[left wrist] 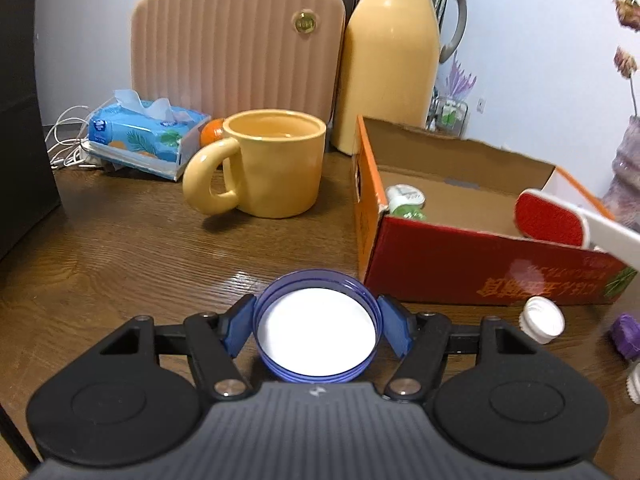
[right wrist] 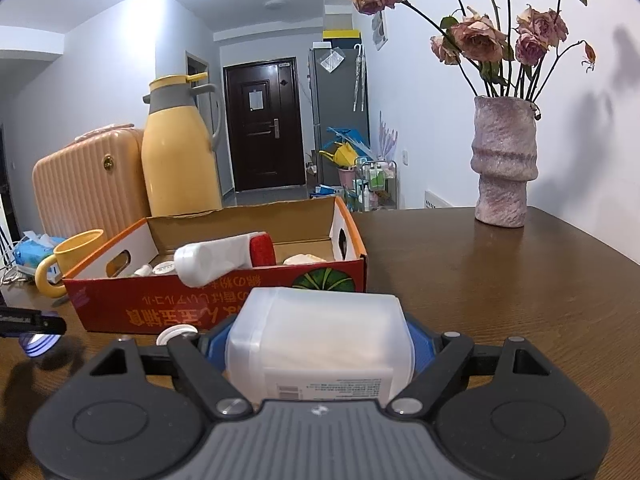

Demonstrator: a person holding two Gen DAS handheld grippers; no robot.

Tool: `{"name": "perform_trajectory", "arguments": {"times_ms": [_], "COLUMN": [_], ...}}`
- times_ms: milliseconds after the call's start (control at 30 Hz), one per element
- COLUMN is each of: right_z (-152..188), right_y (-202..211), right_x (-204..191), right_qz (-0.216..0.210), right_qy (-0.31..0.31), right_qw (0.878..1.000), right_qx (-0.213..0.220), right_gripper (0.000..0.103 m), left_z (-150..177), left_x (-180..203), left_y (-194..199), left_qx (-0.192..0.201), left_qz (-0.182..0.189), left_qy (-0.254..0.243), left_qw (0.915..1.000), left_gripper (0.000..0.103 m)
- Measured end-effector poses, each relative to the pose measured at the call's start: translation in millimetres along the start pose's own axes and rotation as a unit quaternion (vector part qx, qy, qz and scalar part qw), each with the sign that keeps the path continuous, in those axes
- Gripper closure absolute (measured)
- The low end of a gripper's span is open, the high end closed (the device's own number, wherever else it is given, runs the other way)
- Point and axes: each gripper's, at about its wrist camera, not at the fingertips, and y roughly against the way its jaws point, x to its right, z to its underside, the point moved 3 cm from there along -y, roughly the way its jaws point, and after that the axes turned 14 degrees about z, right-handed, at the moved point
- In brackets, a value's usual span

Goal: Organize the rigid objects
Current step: 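Grasp the blue-rimmed lid with the left tool while the right tool holds the container, then carry the blue-rimmed lid and white container over the box with both tools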

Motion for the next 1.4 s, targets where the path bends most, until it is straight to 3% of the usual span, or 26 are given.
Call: {"name": "perform_trajectory", "arguments": {"times_ms": [533, 733, 1400], "right_z": [-12.9, -18.2, -68.6], "right_y": [13.0, 18.0, 1.2], "right_x": [15.4, 16.3, 6.6], "right_qz": [0.001, 0.002, -0.025], "right_qy": [-0.031, -0.031, -0.027], "right_qw": [0.999, 0.998, 0.994], "right_qx": [0.030, 0.046, 0.102], "right_gripper": [0.021, 0.021, 0.021], "left_z": [8.7, 5.9, -31.6], "left_x": [26.9, 42.8, 107.1], "left_y": [67.8, 77.3, 49.7], "left_qx": [0.081, 0.096, 0.117], "left_qz": [-0.003, 0.016, 0.051], "left_qy": [-0.014, -0.014, -0.033], "left_qw": [0.9966, 0.9952, 0.9913], "left_gripper": [0.036, 0.036, 0.036]}}
